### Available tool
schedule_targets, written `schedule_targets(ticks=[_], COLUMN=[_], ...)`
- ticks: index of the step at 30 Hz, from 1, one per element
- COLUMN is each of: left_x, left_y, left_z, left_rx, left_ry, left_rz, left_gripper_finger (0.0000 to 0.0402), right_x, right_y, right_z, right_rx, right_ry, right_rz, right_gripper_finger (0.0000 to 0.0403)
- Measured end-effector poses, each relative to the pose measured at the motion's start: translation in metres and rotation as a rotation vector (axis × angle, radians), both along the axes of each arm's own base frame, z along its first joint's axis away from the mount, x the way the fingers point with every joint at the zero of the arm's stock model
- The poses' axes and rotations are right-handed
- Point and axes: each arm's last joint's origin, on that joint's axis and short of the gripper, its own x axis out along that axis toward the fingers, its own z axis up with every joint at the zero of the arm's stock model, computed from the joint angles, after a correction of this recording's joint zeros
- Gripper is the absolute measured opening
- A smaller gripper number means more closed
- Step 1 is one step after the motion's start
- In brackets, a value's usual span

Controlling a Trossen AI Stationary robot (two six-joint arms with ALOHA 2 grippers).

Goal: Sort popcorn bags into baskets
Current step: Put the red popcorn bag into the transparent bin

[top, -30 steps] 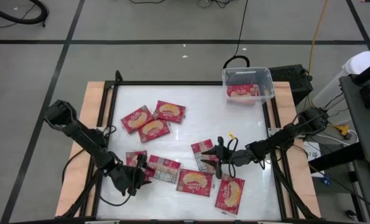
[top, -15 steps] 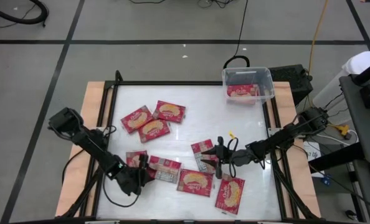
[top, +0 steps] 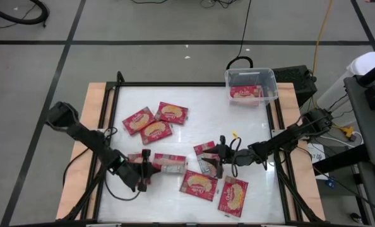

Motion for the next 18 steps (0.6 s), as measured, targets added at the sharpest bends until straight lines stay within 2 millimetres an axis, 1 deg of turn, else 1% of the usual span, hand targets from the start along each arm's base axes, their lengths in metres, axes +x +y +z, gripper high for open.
schedule_targets(ticks=[5,8,10,14,18], left_x=[0.001,-0.001,-0.002,-0.004,-0.002], left_y=[0.019,0.031,0.040,0.055,0.065], left_z=[0.025,0.034,0.037,0.038,0.038], left_rx=[-0.084,-0.116,-0.123,-0.111,-0.132], left_ry=[-0.048,-0.033,-0.018,0.029,0.053], left_rz=[0.057,0.072,0.090,0.159,0.181], left_gripper_finger=[0.0004,0.0003,0.0003,0.0002,0.0002], right_x=[0.018,0.026,0.027,0.028,0.034], right_y=[0.007,0.010,0.011,0.011,0.009], right_z=[0.013,0.023,0.025,0.021,0.006], right_rx=[-0.076,-0.088,-0.094,-0.107,-0.105], right_ry=[0.108,0.111,0.106,0.127,0.149], right_rz=[-0.018,-0.015,-0.012,-0.011,-0.027], right_gripper_finger=[0.0144,0.0144,0.0144,0.0144,0.0144])
